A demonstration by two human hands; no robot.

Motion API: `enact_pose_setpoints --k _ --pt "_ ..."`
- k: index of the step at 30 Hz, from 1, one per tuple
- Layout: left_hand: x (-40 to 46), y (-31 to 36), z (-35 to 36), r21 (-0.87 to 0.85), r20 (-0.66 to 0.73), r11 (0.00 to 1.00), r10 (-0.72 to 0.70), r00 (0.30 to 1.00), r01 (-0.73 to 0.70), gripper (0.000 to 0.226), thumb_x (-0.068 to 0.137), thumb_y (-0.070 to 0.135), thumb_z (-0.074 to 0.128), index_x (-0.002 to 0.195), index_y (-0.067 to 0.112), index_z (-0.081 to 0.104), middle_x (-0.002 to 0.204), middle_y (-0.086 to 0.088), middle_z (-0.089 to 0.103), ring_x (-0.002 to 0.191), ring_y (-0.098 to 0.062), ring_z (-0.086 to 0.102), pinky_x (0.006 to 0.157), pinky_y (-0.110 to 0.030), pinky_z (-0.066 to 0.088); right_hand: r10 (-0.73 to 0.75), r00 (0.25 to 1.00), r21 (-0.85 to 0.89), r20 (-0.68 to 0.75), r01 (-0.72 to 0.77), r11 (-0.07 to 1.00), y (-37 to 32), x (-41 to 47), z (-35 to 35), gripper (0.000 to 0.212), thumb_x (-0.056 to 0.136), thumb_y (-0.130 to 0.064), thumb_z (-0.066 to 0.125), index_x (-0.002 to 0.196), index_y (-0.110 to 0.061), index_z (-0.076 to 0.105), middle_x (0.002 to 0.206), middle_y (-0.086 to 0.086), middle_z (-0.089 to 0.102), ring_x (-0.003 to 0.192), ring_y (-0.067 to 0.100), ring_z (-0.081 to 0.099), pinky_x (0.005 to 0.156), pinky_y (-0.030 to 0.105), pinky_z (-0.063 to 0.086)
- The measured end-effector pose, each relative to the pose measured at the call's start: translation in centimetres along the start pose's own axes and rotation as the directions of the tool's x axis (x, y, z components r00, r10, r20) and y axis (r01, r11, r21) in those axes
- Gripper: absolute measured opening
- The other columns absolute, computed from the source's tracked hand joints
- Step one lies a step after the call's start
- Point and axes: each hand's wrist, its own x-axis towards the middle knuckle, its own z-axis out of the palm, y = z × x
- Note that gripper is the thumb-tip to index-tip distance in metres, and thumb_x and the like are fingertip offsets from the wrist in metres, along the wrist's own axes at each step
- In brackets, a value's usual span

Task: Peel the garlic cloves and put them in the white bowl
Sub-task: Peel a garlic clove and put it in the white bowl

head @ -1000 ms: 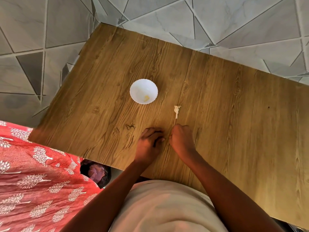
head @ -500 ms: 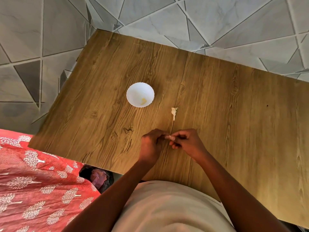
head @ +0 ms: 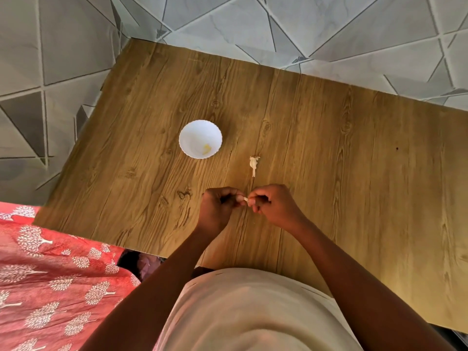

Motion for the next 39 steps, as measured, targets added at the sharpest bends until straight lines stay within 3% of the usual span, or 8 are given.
enact_pose_setpoints --k 7,10,14,18,20,23,28,39 --pt "-0.5 0.3 0.7 0.103 -0.070 0.991 -0.073 0.995 0.080 0.010 0.090 0.003 0.073 0.084 0.007 0.080 0.068 -0.002 0.074 0.061 -0.017 0.069 0.062 -0.030 0.059 -0.290 0.956 -0.562 0.034 0.258 0.786 -0.8 -0.1 0.5 0.014 0.068 -0.003 0.079 0.071 -0.011 0.068 0.060 0.000 0.058 0.049 0.017 0.051 0.047 0.028 0.044" --pt "-0.3 0.5 0.7 0.111 -0.076 0.991 -0.069 0.995 0.078 0.010 0.090 0.002 0.073 0.084 0.008 0.080 0.069 -0.001 0.074 0.063 -0.018 0.070 0.064 -0.032 0.059 -0.189 0.978 -0.449 -0.089 0.130 0.884 -0.5 -0.3 0.8 0.011 0.074 -0.009 0.079 0.074 -0.015 0.070 0.064 -0.002 0.064 0.055 0.015 0.059 0.053 0.033 0.054" --pt "-0.5 0.7 0.6 0.108 -0.088 0.993 -0.041 0.995 0.050 0.016 0.089 -0.003 0.071 0.080 0.007 0.078 0.068 0.001 0.073 0.063 -0.017 0.069 0.064 -0.033 0.059 0.148 0.983 0.040 -0.111 -0.144 0.989 -1.0 -0.4 0.8 0.014 0.080 -0.008 0.081 0.071 -0.011 0.071 0.063 0.000 0.069 0.053 0.012 0.065 0.052 0.029 0.053" --pt "-0.5 0.6 0.7 0.147 -0.085 0.988 0.059 0.995 -0.046 0.017 0.089 -0.004 0.069 0.082 0.009 0.077 0.070 0.002 0.072 0.063 -0.016 0.067 0.062 -0.032 0.056 0.457 0.883 0.553 0.102 -0.433 0.712 -1.4 -0.3 0.0 0.011 0.079 -0.001 0.081 0.080 0.004 0.071 0.065 0.016 0.070 0.047 0.020 0.062 0.044 0.024 0.043" --pt "-0.6 0.7 1.0 0.207 -0.135 0.978 0.063 0.989 -0.035 0.018 0.089 -0.002 0.070 0.081 0.012 0.078 0.069 0.006 0.072 0.063 -0.010 0.067 0.062 -0.026 0.055 0.452 0.890 0.511 0.064 -0.418 0.751 -1.1 -0.4 0.2 0.008 0.079 0.001 0.079 0.079 0.003 0.071 0.064 0.014 0.070 0.048 0.017 0.062 0.046 0.025 0.044" --pt "-0.6 0.9 0.8 0.191 -0.232 0.981 0.000 0.973 0.045 0.021 0.088 0.001 0.072 0.078 0.019 0.077 0.068 0.013 0.071 0.064 -0.002 0.067 0.063 -0.017 0.053 0.187 0.964 0.026 -0.187 -0.186 0.982 0.0 -0.9 0.9 0.021 0.077 -0.001 0.078 0.066 -0.014 0.065 0.058 -0.004 0.061 0.050 0.006 0.056 0.051 0.023 0.045" --pt "-0.3 0.5 -0.2 0.121 -0.200 0.991 -0.026 0.979 0.051 0.005 0.088 0.009 0.078 0.086 0.013 0.079 0.074 0.008 0.074 0.066 -0.005 0.068 0.063 -0.017 0.053 0.131 0.982 -0.295 -0.139 -0.167 0.941 1.4 -0.8 0.8 0.036 0.077 -0.022 0.084 0.063 -0.028 0.051 0.059 -0.010 0.055 0.055 0.004 0.054 0.055 0.030 0.051" --pt "-0.6 -0.1 0.2 0.194 -0.079 0.981 0.030 0.996 -0.014 0.014 0.086 0.003 0.077 0.087 0.016 0.078 0.079 0.009 0.075 0.074 -0.009 0.071 0.071 -0.031 0.060 0.063 0.991 0.071 -0.116 -0.055 0.996 0.1 -0.6 1.4 0.023 0.087 -0.013 0.078 0.109 -0.014 0.075 0.089 -0.004 0.074 0.077 0.003 0.068 0.074 0.026 0.056"
